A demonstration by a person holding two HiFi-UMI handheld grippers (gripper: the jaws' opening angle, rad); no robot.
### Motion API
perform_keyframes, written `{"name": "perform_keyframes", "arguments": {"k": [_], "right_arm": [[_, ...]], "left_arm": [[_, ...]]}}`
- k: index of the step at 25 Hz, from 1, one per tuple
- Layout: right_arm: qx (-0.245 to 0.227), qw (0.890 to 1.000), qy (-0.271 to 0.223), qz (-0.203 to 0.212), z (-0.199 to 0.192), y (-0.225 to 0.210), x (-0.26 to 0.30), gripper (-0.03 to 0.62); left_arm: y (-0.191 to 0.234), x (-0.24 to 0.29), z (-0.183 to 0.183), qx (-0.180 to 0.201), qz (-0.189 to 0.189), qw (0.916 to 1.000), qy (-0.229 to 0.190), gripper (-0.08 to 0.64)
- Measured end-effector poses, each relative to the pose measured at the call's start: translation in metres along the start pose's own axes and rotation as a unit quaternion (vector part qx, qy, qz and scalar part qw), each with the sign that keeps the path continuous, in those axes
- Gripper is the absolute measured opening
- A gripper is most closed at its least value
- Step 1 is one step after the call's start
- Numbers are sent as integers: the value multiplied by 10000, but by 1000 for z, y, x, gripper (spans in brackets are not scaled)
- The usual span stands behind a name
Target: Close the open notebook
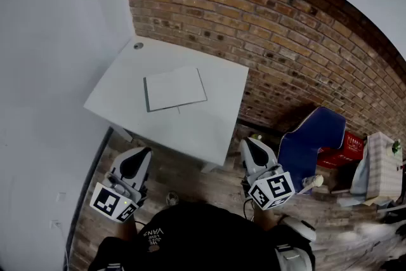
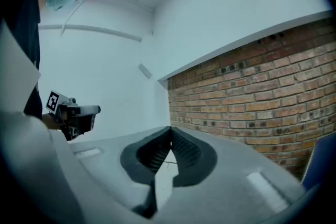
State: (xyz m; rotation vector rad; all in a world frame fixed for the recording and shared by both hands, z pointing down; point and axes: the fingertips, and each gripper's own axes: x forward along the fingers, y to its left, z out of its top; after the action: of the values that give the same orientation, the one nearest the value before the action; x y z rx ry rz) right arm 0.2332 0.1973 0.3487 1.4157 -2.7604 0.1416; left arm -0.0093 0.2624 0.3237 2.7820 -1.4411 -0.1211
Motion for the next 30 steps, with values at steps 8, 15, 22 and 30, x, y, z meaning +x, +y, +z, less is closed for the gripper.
{"name": "perform_keyframes", "arguments": {"k": [8, 15, 22, 30], "right_arm": [[120, 9999, 27, -113, -5, 25, 29, -2], [155, 9995, -58, -273, -4, 52, 53, -2], [234, 9987, -36, -460, -10, 75, 68, -2], [211, 9986, 17, -480, -12, 71, 90, -2]], "left_arm": [[37, -14, -2, 10, -109, 9999, -6, 11], [76, -31, 1, 13, -188, 9998, 7, 11], [107, -42, -4, -36, -342, 9994, 54, 11], [128, -32, -14, -183, -351, 9992, 6, 11]]}}
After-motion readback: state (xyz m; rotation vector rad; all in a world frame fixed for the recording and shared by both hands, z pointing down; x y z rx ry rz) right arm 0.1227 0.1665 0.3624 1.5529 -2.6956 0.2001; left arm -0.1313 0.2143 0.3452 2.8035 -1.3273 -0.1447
